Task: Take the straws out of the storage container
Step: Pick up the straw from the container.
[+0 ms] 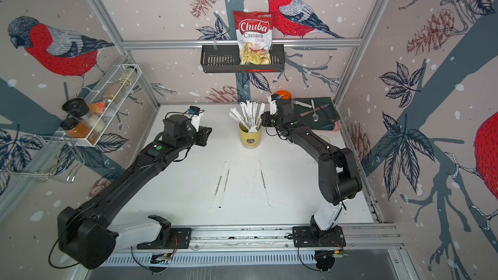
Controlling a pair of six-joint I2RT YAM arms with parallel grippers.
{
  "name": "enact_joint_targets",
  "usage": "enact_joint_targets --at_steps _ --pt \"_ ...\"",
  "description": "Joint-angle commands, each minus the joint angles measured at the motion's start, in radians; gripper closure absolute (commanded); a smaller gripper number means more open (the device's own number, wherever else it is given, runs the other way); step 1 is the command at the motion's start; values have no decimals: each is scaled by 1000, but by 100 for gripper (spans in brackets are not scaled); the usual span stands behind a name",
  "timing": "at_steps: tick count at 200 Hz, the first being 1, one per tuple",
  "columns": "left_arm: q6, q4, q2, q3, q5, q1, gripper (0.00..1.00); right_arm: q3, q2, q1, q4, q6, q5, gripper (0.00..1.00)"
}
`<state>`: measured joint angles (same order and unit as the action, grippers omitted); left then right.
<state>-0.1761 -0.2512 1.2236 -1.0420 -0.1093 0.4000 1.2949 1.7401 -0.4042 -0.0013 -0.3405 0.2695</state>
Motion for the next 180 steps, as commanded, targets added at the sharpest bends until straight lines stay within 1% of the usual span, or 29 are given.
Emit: enact_joint_targets --at_steps 1,20,102,180 --pt "15 36 3 -9 -13 -4 77 8 -4 -1 24 21 16 93" --pt "13 37 4 -10 -17 -4 77 6 -11 -2 18 28 13 100" --pt "9 38 7 -12 -38 -12 77 -58 -117 -9 12 39 -11 100" --pt "4 46 -21 -4 -50 -11 77 -62 -286 -34 -71 69 -122 100"
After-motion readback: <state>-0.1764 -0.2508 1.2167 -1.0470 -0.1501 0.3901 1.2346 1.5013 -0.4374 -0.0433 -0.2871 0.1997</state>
